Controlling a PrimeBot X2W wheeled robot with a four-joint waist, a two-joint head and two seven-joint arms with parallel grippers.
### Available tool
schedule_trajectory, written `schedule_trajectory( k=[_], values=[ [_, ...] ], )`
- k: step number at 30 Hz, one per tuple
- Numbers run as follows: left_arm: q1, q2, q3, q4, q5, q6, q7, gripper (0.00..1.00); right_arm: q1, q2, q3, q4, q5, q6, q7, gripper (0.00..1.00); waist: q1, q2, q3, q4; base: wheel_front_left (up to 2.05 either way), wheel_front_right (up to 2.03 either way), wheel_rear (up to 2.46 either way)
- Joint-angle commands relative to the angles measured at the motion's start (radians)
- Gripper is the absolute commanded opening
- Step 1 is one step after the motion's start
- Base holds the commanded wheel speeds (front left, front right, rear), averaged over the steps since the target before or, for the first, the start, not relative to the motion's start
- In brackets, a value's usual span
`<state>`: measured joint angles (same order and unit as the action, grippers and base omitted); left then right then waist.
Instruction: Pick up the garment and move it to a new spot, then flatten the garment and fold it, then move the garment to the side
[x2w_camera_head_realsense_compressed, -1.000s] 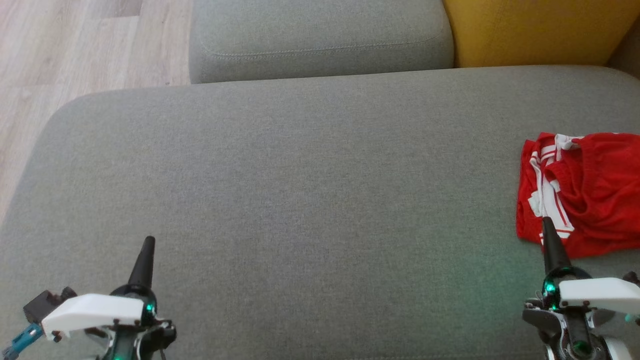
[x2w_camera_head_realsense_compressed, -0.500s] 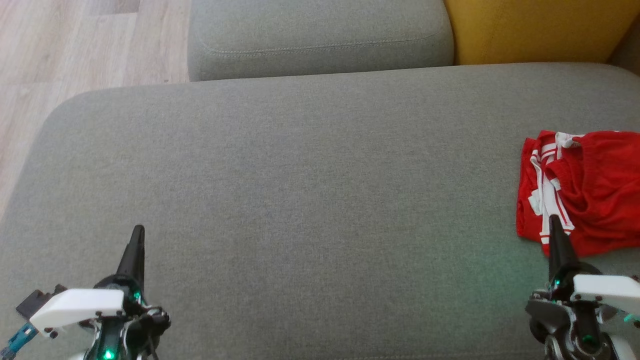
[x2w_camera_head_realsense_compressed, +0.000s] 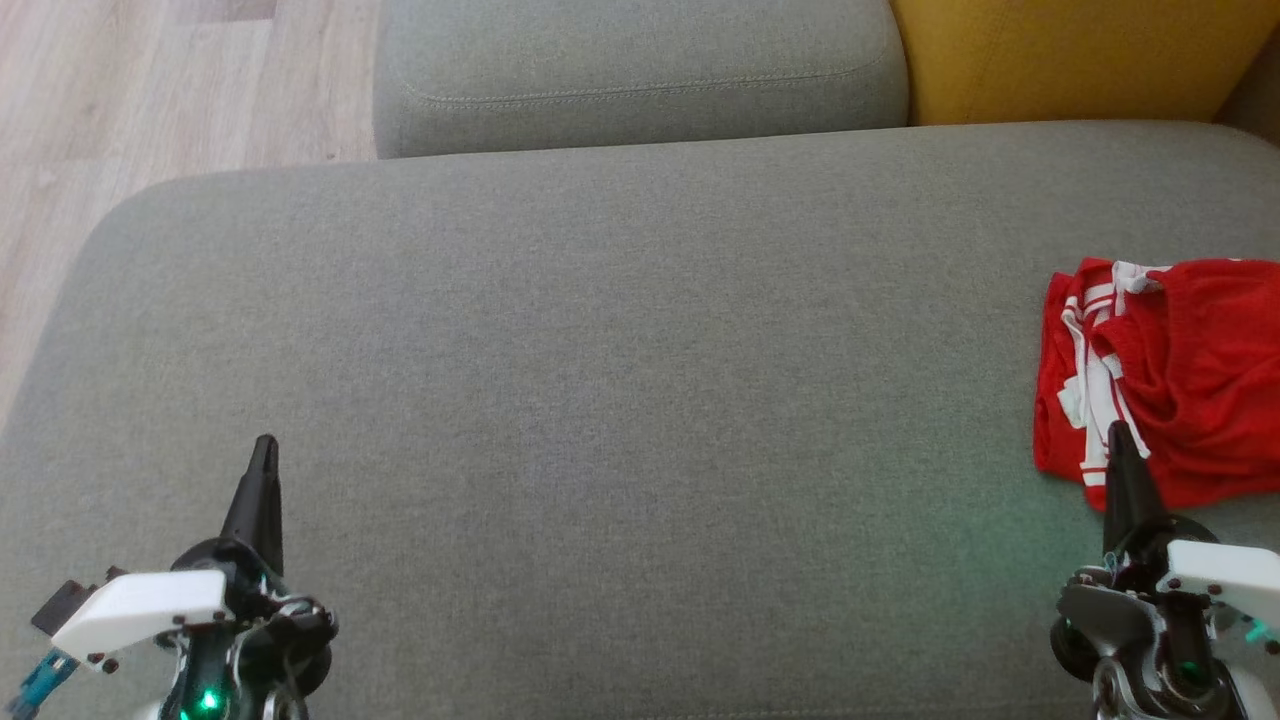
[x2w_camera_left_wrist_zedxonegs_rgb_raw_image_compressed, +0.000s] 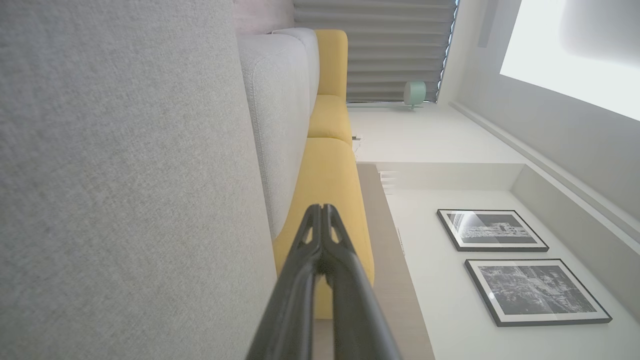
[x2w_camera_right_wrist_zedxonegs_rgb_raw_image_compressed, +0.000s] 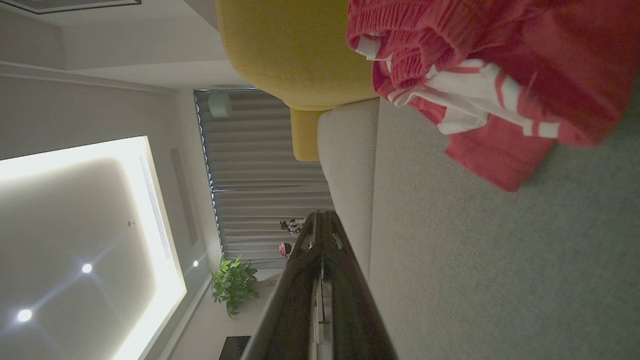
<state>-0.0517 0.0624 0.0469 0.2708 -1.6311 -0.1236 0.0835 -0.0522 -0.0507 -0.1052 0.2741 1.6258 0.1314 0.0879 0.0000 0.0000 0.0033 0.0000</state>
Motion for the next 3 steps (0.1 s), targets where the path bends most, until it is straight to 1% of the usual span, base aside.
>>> schedule_trajectory(
  k=[1,3],
  values=[
    [-0.054,0.009,0.038,-0.027,-0.002,-0.007,0.006,0.00,-0.053,-0.019,0.018,-0.031,0.005,-0.001,0.004,0.00,0.0000,0.0000,0.000,0.000,0.00,0.00,0.00],
    [-0.054,0.009,0.038,-0.027,-0.001,-0.007,0.007,0.00,-0.053,-0.019,0.018,-0.031,0.005,-0.001,0.004,0.00,0.0000,0.0000,0.000,0.000,0.00,0.00,0.00]
  ],
)
